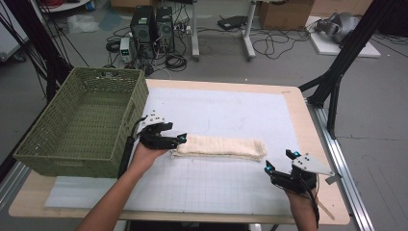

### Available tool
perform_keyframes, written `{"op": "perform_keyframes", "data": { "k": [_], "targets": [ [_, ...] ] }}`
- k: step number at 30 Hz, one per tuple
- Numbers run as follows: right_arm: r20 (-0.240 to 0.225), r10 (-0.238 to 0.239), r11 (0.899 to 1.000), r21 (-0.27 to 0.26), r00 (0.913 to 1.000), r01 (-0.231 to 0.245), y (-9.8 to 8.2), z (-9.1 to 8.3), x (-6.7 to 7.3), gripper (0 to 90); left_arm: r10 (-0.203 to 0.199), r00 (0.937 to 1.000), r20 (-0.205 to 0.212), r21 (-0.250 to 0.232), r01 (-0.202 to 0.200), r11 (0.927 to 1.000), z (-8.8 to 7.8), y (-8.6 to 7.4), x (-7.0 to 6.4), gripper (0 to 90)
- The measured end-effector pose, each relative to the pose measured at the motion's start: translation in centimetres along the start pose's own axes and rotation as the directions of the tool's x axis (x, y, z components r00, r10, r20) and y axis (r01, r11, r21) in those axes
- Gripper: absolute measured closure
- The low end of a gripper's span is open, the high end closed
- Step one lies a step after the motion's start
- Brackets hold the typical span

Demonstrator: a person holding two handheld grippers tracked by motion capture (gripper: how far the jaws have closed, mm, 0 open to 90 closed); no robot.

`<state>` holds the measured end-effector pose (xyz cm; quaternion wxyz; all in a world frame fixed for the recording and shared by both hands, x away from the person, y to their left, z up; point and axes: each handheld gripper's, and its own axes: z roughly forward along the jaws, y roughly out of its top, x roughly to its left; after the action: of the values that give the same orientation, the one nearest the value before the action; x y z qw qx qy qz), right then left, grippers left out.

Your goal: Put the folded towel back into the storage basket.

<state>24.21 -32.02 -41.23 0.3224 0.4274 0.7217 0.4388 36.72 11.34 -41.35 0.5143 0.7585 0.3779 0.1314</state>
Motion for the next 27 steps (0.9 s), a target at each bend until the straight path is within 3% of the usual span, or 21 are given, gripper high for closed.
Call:
{"op": "perform_keyframes", "data": {
  "k": [7, 10, 13, 18, 22, 24, 27],
  "targets": [
    [0.003, 0.005, 1.0, -0.001, 1.0, -0.005, -0.1, -0.2, -0.2, 18.0, 0.0, 0.9997, -0.023, 0.133, 0.003, 0.991, 1.7, -1.1, 0.5, 28.1],
    [0.004, 0.009, 1.0, 0.0, 1.0, -0.009, -0.1, -0.2, -0.2, 18.0, 0.0, 0.9996, -0.029, 0.145, 0.005, 0.9894, 1.9, -1.2, 0.5, 29.3],
    [0.003, 0.011, 1.0, 0.003, 0.9999, -0.011, -0.2, -0.2, -0.2, 18.0, 0.026, 0.9992, -0.029, 0.186, -0.02, 0.9823, 2.3, -1.5, 0.4, 31.0],
    [0.002, 0.02, 1.0, 0.001, 0.9998, -0.02, -0.2, -0.2, -0.2, 18.0, 0.03, 0.9991, -0.032, 0.224, -0.022, 0.9742, 2.8, -1.8, 0.1, 35.3],
    [0.002, 0.024, 1.0, 0.0, 0.9997, -0.024, -0.2, -0.2, -0.3, 18.0, 0.077, 0.9965, -0.034, 0.237, -0.067, 0.9693, 2.9, -2.4, -0.4, 36.7],
    [0.003, 0.025, 1.0, 0.0, 0.9997, -0.025, -0.2, -0.1, -0.3, 18.0, 0.093, 0.995, -0.037, 0.246, -0.081, 0.9659, 2.8, -2.4, -0.4, 41.0],
    [0.005, 0.023, 1.0, 0.001, 0.9997, -0.023, -0.2, -0.1, -0.3, 18.0, 0.119, 0.9928, -0.008, 0.249, -0.113, 0.9618, 2.7, -2.4, -0.8, 55.5]
  ]
}}
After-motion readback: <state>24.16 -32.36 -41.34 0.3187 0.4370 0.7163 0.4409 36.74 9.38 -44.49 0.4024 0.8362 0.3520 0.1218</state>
